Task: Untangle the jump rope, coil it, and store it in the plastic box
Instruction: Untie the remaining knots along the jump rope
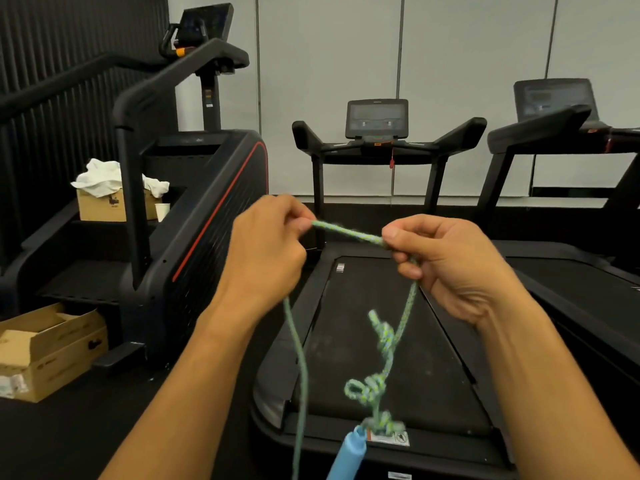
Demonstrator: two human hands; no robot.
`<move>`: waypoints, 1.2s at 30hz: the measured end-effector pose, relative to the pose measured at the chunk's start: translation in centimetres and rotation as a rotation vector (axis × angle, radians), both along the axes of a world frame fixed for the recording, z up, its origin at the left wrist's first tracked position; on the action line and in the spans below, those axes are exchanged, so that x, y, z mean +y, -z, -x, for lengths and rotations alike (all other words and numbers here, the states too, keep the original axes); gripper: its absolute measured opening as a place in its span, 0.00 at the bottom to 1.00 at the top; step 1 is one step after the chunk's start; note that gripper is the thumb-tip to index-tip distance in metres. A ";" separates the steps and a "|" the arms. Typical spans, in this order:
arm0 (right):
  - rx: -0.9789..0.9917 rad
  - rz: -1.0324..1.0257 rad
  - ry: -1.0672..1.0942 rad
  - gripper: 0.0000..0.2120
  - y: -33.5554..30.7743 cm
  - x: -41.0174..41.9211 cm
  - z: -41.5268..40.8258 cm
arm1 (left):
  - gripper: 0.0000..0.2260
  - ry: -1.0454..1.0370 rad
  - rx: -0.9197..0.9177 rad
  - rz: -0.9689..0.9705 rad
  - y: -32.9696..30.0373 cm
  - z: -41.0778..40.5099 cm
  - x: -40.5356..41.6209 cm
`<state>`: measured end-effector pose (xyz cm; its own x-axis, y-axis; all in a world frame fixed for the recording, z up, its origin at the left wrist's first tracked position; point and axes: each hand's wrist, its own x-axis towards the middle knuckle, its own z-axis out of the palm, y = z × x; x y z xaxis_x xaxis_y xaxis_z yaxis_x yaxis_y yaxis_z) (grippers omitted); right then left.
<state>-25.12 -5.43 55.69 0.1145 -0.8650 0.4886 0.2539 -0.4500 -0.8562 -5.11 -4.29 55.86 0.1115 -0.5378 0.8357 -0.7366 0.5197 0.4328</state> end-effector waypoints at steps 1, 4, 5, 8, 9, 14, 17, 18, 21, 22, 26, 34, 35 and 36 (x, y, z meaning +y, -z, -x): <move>0.014 0.008 0.001 0.03 -0.1 0.0 0.2 | 0.06 -0.045 0.048 0.024 -0.1 -0.4 0.1; 0.045 0.036 0.018 0.03 -0.1 0.0 0.2 | 0.07 -0.078 0.145 0.045 -0.2 -1.1 -0.3; 0.039 0.041 0.027 0.03 -0.1 -0.1 0.1 | 0.07 -0.022 0.180 0.026 -0.2 -1.1 -0.3; 0.006 0.045 0.018 0.01 0.1 0.0 -0.7 | 0.07 0.312 0.289 -0.137 -0.2 0.2 0.4; 0.000 0.047 0.008 0.01 0.1 0.0 -1.0 | 0.06 0.433 0.303 -0.222 -0.1 0.8 0.8; 0.021 0.074 0.003 0.02 0.5 0.4 -2.0 | 0.07 0.480 0.050 -0.256 0.8 2.9 0.5; 0.027 0.087 0.016 0.01 0.5 0.4 -2.0 | 0.03 0.477 0.090 -0.208 0.9 2.9 0.2; 0.027 0.092 0.018 0.01 0.5 0.4 -2.0 | 0.02 0.481 0.097 -0.195 0.9 2.9 0.2; 0.054 0.103 0.025 0.01 0.5 0.5 -2.1 | 0.02 0.459 0.085 -0.168 0.8 2.7 0.2; 0.069 0.104 0.028 0.02 0.5 0.5 -2.1 | 0.02 0.436 0.069 -0.162 0.7 2.6 0.1; 0.124 0.101 0.038 0.01 0.4 0.5 -1.8 | 0.04 0.393 0.046 -0.150 0.6 2.5 0.3; 0.118 0.070 -0.115 0.04 0.2 1.0 -1.1 | 0.08 0.089 0.058 -0.008 0.1 1.4 0.3; 0.100 0.064 -0.138 0.04 0.2 1.0 -1.2 | 0.08 0.092 0.040 -0.009 0.1 1.5 0.3; 0.078 0.053 -0.158 0.04 0.2 0.9 -1.3 | 0.08 0.111 0.021 -0.020 0.2 1.5 0.3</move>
